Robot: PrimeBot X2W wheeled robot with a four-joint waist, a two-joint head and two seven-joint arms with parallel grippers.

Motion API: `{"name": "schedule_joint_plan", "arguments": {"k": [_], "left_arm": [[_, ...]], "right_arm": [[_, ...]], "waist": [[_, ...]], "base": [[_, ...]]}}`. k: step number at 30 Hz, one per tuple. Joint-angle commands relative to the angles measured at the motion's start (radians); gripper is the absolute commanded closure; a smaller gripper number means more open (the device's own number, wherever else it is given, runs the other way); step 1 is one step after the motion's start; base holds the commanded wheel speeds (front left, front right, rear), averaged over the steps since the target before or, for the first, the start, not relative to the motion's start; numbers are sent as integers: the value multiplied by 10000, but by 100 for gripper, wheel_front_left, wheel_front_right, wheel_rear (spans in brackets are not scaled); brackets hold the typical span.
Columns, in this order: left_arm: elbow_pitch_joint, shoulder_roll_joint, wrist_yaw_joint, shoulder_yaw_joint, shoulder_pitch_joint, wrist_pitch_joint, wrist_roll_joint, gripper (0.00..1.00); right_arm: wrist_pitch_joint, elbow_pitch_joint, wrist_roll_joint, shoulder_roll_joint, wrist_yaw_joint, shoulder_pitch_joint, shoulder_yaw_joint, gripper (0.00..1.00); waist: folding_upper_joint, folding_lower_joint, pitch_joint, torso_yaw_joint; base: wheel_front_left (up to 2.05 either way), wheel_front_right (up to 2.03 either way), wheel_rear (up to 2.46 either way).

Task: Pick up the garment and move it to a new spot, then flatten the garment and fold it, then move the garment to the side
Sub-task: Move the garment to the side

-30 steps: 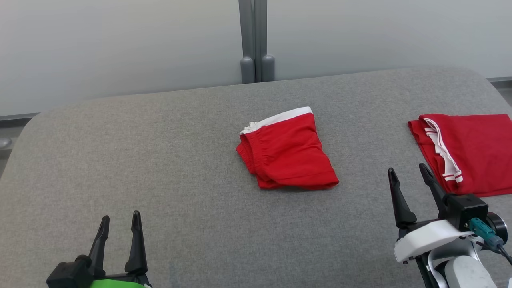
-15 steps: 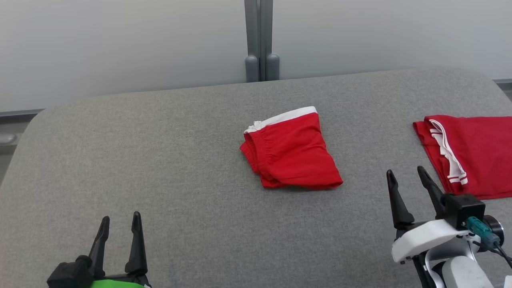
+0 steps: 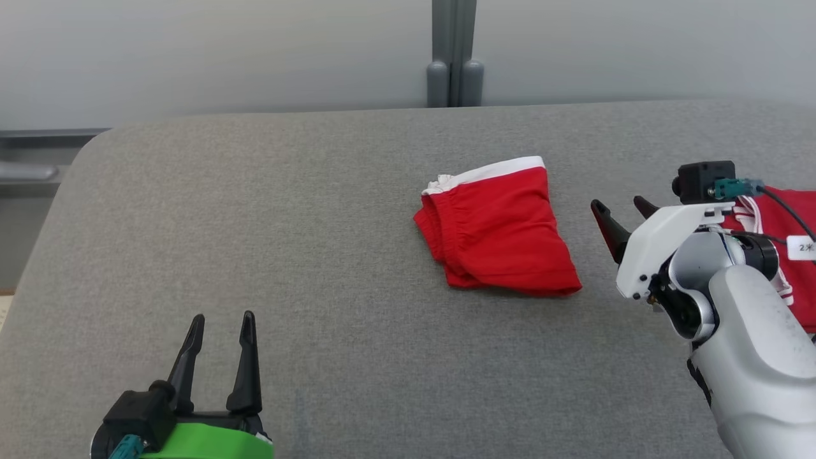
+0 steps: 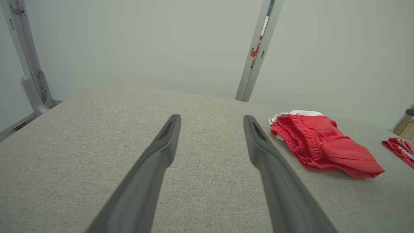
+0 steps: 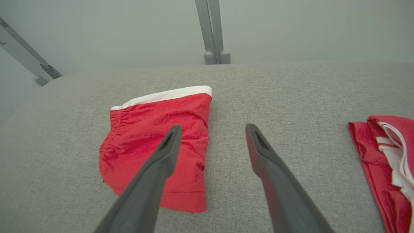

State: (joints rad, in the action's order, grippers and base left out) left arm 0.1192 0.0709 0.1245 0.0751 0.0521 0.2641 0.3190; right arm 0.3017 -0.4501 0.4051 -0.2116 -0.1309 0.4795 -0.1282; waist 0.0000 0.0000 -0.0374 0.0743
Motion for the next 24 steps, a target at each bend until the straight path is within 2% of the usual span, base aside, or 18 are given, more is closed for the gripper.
{"name": "schedule_joint_plan", "arguments": {"k": [1, 6, 12, 18, 24], "left_arm": [[-76, -31, 69, 87, -228, -6, 29, 0], [-128, -80, 55, 327, -389, -6, 59, 0], [7, -128, 62, 565, -561, -6, 210, 0], [92, -170, 59, 805, -664, -6, 356, 0], [102, -191, 60, 864, -759, -7, 456, 0]], "right_arm": [[291, -407, 268, 5, 7, 433, 100, 0], [668, -2075, 88, -67, 5, 1369, 405, 0], [550, -3949, -113, 242, 5, 2121, 1199, 0], [263, -5525, -852, 275, 5, 2607, 1962, 0], [431, -6853, -1292, 830, 2, 2839, 2518, 0]], "waist": [[0, 0, -441, 672], [0, 0, -864, 1418], [0, 0, -1300, 2118], [0, 0, -1596, 2377], [0, 0, -1711, 2367]], "base": [[0, 0, 0], [0, 0, 0], [0, 0, 0], [0, 0, 0], [0, 0, 0]]}}
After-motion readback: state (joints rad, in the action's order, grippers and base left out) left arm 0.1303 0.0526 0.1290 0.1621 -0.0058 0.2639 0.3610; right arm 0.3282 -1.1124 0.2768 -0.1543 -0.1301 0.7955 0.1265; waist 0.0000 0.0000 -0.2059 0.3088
